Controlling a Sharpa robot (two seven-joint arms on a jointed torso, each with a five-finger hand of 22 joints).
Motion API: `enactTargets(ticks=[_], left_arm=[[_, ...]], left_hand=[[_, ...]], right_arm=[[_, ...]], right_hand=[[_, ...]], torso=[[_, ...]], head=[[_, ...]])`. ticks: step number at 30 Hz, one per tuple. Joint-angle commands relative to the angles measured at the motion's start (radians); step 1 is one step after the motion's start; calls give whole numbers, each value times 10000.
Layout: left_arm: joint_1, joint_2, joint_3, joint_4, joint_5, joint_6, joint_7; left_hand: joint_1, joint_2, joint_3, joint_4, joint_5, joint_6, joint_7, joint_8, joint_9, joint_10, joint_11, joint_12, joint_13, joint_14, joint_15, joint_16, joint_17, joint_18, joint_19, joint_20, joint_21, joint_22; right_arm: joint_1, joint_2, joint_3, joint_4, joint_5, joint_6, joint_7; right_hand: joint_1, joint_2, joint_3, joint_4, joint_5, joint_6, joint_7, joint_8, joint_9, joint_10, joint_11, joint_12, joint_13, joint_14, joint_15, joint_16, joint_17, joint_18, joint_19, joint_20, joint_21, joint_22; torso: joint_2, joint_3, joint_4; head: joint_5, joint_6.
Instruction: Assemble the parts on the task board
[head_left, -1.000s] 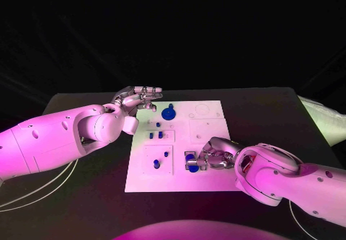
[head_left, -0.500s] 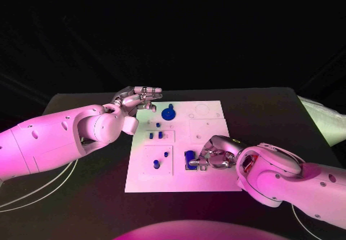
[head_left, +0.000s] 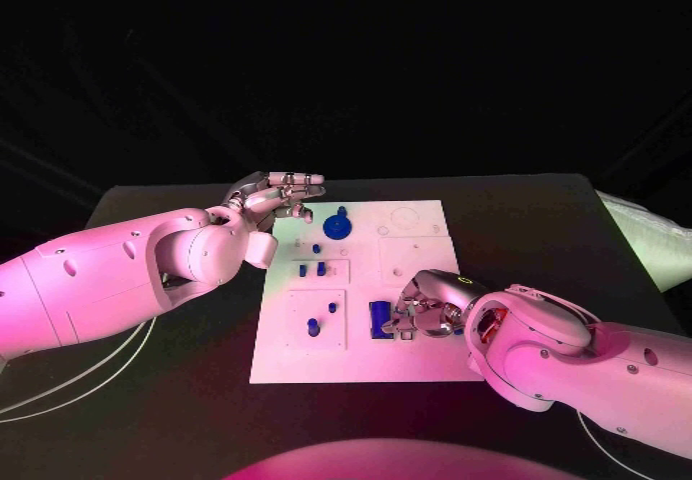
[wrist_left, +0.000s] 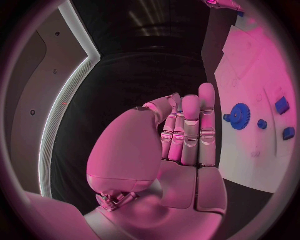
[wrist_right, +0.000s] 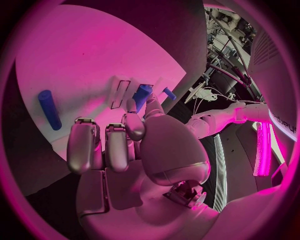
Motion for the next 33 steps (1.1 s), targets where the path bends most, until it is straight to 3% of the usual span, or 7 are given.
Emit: enactTargets(ticks=[1,12,16,22,25,28,33], left_arm=[[2,7,5,18,-40,200,16],[2,-17,5,16,-40,200,2],[2,-28,5,13,-40,201,-6],[1,-44,3,9,-40,197,-17],[1,-50,2,12,-40,194,-17],[1,-55,1,20,-40,181,-14],[1,-58,0,43,-40,174,-2]], left_hand=[[-46,69,-2,-56,42,-95,7,38,-13,-73,31,43,-14,-71,-6,-63,-8,121,-68,-7,20,15],[-46,69,-2,-56,42,-95,7,38,-13,-73,31,43,-14,-71,-6,-63,-8,121,-68,-7,20,15],[-46,69,-2,-56,42,-95,7,38,-13,-73,31,43,-14,-71,-6,-63,-8,121,-68,-7,20,15],[-46,69,-2,-56,42,-95,7,38,-13,-73,31,43,-14,-71,-6,-63,-8,121,-68,-7,20,15],[-46,69,-2,-56,42,-95,7,38,-13,-73,31,43,-14,-71,-6,-63,-8,121,-68,-7,20,15],[-46,69,-2,-56,42,-95,7,38,-13,-73,31,43,-14,-71,-6,-63,-8,121,-68,-7,20,15],[-46,69,-2,-56,42,-95,7,38,-13,-73,31,43,-14,-71,-6,-63,-8,121,-68,-7,20,15]], right_arm=[[-21,33,1,-39,-297,200,-134],[-33,-215,1,94,-306,-101,-2],[-27,-548,7,304,-166,-638,342],[150,-1336,48,687,446,-1417,1225],[288,-1668,55,781,588,-1308,1352],[454,-2062,57,776,646,-893,1447],[568,-2580,40,655,-16,-281,1176]], right_hand=[[104,72,32,-36,-46,67,-5,68,18,55,-34,72,36,602,-53,41,82,-125,23,-68,50,12],[-8,40,-17,1,-54,69,-5,106,50,79,-36,83,56,595,-60,19,49,-122,14,-78,38,-13],[-59,-24,-60,5,21,-18,18,84,53,12,-22,-65,-48,578,-53,-29,-21,-103,-30,-80,-11,-116],[61,-53,-18,-86,312,-551,214,-213,-42,-141,129,-310,-189,560,56,-82,-81,-91,-89,-12,-76,-220],[161,-7,43,-146,391,-603,241,-263,-56,-187,153,-397,-244,562,81,-77,-70,-89,-91,14,-79,-219],[515,194,294,-344,426,-532,202,-277,-56,-229,122,-488,-295,558,66,-93,-88,-85,-92,28,-81,-216],[567,178,354,-403,293,-485,206,-312,-67,-281,124,-638,-398,561,68,-81,-61,-91,-80,31,-70,-183]], torso=[[2,7,1],[2,12,-11],[1,15,-11],[-8,4,-22],[-5,3,-20],[-6,-7,-28],[0,12,-21]], head=[[14,0],[30,-10],[18,-18],[-43,6],[-71,22],[-99,57],[-178,97]])
